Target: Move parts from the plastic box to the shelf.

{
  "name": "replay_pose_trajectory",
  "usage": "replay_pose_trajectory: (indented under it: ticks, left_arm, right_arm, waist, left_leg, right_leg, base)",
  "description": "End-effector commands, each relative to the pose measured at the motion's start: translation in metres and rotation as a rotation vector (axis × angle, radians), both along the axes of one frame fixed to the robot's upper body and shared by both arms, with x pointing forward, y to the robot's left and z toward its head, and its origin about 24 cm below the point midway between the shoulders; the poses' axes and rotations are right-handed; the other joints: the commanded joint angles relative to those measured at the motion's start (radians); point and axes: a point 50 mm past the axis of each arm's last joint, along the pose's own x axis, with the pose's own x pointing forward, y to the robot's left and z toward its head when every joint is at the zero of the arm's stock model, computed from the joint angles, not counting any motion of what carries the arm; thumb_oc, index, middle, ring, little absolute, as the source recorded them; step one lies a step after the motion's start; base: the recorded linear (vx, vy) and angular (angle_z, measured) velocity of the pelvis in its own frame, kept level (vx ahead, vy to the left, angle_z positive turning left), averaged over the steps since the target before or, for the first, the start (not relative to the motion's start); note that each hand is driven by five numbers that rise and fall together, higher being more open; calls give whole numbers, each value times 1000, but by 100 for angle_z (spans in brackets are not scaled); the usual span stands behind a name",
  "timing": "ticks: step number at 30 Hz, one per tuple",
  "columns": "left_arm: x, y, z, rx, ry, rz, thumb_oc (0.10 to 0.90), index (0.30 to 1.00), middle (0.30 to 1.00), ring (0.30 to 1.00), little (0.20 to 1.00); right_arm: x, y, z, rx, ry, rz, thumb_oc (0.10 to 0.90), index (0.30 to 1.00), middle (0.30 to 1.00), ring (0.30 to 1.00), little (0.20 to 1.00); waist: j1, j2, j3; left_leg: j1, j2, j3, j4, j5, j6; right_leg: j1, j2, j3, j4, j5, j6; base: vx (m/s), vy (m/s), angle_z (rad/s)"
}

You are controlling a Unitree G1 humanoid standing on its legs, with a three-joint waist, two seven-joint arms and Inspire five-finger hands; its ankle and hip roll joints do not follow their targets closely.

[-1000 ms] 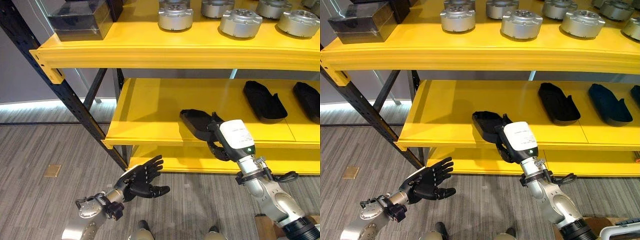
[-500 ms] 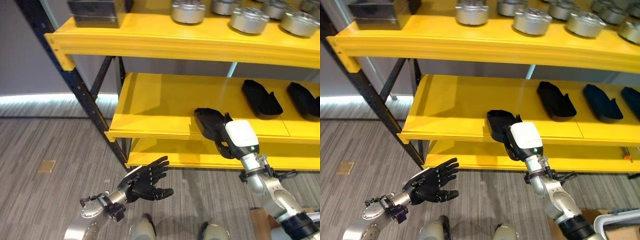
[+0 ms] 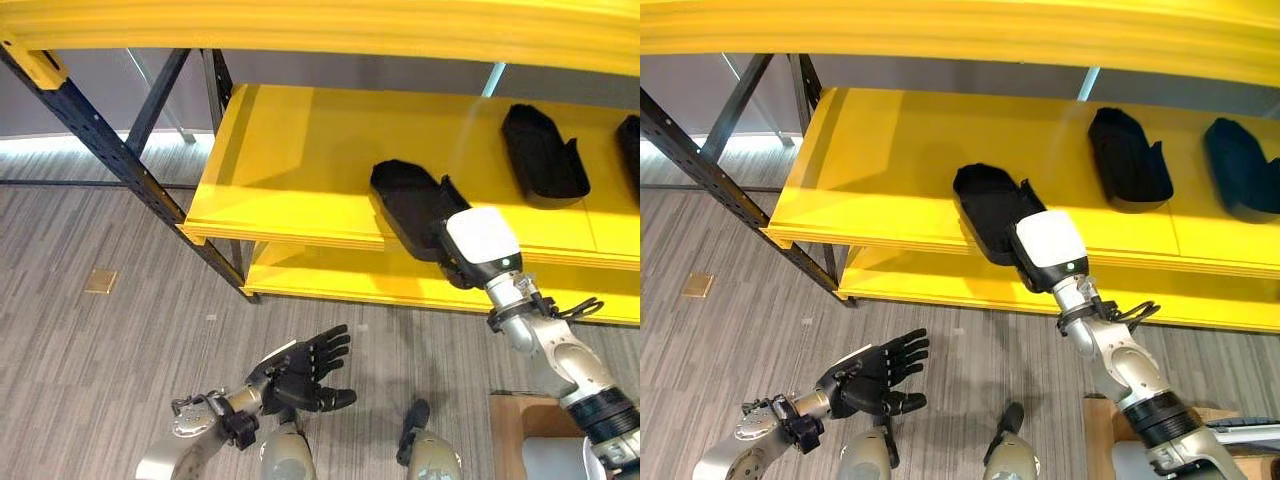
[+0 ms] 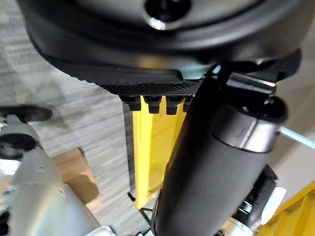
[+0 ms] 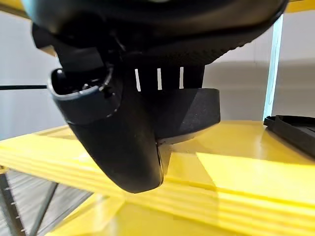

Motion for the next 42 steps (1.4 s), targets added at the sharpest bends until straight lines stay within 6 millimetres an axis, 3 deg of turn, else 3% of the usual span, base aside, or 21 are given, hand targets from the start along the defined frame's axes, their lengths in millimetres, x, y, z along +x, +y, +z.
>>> replay_pose_trajectory:
  ticks: [1,12,18,23,31,36,42]
  left_arm:
    - [14,-11,46,-77,-192,-91,900,1000,1000,1000,1000]
    - [13,-13,45,-45,-136,-127,900,1000,1000,1000,1000]
    - [19,-16,46,-24,-130,-120,900,1000,1000,1000,1000]
    - [24,-17,51,-13,-146,-110,900,1000,1000,1000,1000]
    - [32,-25,54,-22,-160,-85,900,1000,1000,1000,1000]
    - [34,-24,52,-19,-161,-60,900,1000,1000,1000,1000]
    - [37,-27,51,-2,-150,-76,900,1000,1000,1000,1000]
  right_arm:
    - [17,21,84,16,-334,72,400,300,300,300,300]
    - [42,-1,109,82,-308,-114,400,300,300,300,300]
    - [55,-9,129,118,-318,-222,400,300,300,300,300]
    - [70,-34,140,279,-278,-395,400,300,300,300,300]
    - [81,-19,147,240,-268,-405,400,300,300,300,300]
    - [84,-19,152,231,-274,-430,400,300,300,300,300]
    - [85,-5,159,260,-274,-394,400,300,300,300,300]
  waist:
    - [31,-24,-59]
    - [65,-5,-47]
    - [88,12,-16]
    - [119,33,40]
    - [125,63,113]
    - [124,71,134]
    - [117,76,155]
  left_leg:
    - [82,-24,17,56,-195,41]
    - [68,-29,-27,69,-192,36]
    - [34,-29,-46,89,-187,32]
    - [-39,-30,-73,137,-185,24]
    - [-117,-39,-87,175,-170,22]
    - [-137,-41,-81,183,-166,20]
    - [-155,-45,-74,189,-163,21]
  right_leg:
    - [-7,-27,7,107,-137,19]
    - [-11,-35,21,145,-153,19]
    - [-33,-43,24,174,-163,17]
    - [-83,-50,24,224,-179,9]
    - [-154,-56,40,278,-190,0]
    - [-176,-59,45,291,-191,0]
    - [-200,-57,59,305,-193,-1]
  base:
    - [144,-25,22]
    - [84,-14,13]
    - [5,-16,6]
    - [-61,-33,9]
    - [-63,18,4]
    - [-17,18,-1]
    - [-25,29,-9]
